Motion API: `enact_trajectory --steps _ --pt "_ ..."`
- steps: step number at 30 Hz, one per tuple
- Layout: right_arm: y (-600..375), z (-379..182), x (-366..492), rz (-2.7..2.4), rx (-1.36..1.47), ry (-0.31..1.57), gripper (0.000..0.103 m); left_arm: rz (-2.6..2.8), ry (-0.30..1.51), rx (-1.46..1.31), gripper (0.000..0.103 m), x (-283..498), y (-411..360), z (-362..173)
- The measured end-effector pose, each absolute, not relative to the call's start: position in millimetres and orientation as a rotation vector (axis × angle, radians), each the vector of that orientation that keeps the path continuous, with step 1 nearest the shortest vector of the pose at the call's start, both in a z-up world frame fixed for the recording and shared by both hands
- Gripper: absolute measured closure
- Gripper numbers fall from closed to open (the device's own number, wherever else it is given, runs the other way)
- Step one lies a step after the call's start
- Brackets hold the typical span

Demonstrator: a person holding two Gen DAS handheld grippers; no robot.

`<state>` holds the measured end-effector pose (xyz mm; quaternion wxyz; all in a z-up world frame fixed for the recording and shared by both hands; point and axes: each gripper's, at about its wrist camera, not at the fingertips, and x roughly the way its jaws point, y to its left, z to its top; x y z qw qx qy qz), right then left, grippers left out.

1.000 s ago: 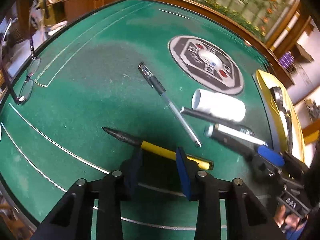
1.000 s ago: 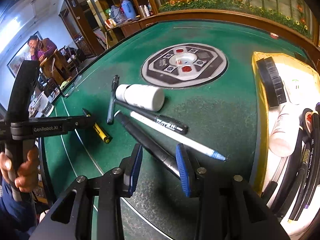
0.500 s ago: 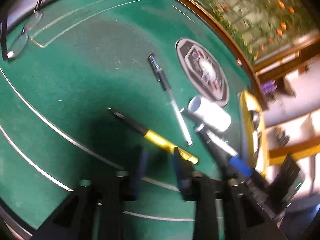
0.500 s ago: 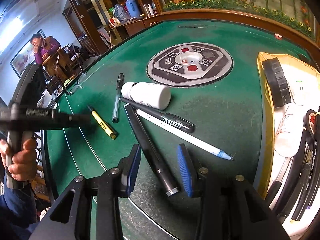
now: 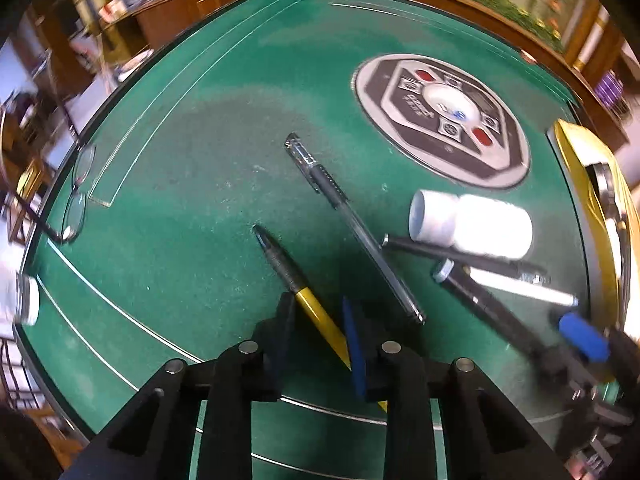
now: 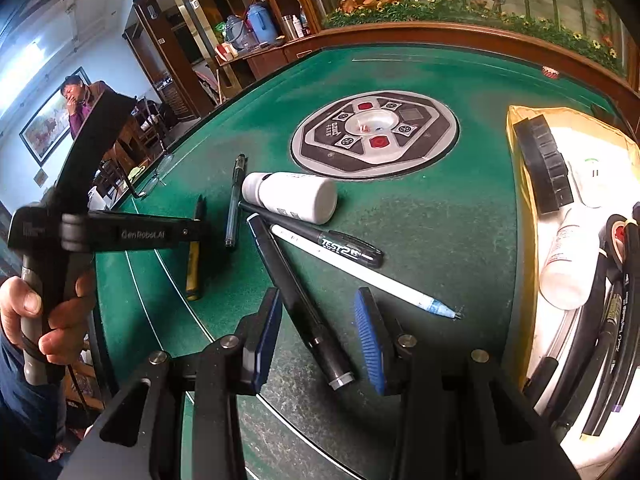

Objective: Organize rigid objects
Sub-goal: 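Grasp the yellow pen with the left tool while the right grasps a thick black marker, then carry the yellow pen and black marker over the tray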

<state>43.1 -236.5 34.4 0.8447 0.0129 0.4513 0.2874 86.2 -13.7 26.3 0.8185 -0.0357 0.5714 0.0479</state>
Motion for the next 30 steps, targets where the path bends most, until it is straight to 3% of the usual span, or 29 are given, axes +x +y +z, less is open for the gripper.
enact_trajectory --steps 2,9,16,19,21,30 --pt "-237 35 42 0.605 0.020 0.950 0.067 0.059 1.214 -0.041 0.087 78 -9 26" --pt "-224 29 43 0.613 -0.044 0.965 0.067 -0.061 1.143 0.033 0.087 28 0 26" --pt "-194 24 43 0.591 -0.181 0.938 0.067 -0.041 1.101 0.017 0.087 32 -6 28" --pt "-175 23 34 0.558 -0.312 0.895 0.083 -0.024 1.090 -0.001 0.088 35 -6 28" --pt "-171 23 29 0.583 -0.313 0.890 0.088 -0.004 1.068 0.002 0.095 32 -9 27" --pt "-194 33 28 0.677 -0.103 0.891 0.089 -0.014 1.008 -0.080 0.095 19 -13 33"
